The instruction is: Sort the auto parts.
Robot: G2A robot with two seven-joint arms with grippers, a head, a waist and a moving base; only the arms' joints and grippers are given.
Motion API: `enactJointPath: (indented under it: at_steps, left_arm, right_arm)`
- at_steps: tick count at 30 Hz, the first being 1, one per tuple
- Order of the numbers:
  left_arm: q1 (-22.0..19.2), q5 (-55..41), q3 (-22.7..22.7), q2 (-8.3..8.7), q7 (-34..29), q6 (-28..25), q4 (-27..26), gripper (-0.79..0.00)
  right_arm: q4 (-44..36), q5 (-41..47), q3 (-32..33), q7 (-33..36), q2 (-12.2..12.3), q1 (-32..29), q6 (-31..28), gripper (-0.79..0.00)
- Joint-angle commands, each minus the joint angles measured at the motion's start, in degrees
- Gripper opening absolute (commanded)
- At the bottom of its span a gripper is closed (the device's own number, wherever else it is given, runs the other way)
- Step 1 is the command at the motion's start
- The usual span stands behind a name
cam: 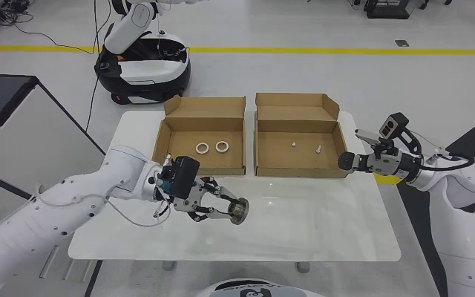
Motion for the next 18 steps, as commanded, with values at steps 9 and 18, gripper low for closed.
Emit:
enactJointPath:
  at_steps: [9,18]
  left_arm:
    - [-9.2,9.1,10.4,1.32,16.7,0.0,3.1,-0.785]
    - [-11.1,8.8,12.3,1.44,16.7,0.0,3.3,-0.785]
  right_arm:
    - [0.0,0.0,0.0,0.0,0.0,0.0,0.0,0.0]
    - [0.0,0.0,0.0,0.0,0.0,0.0,0.0,0.0]
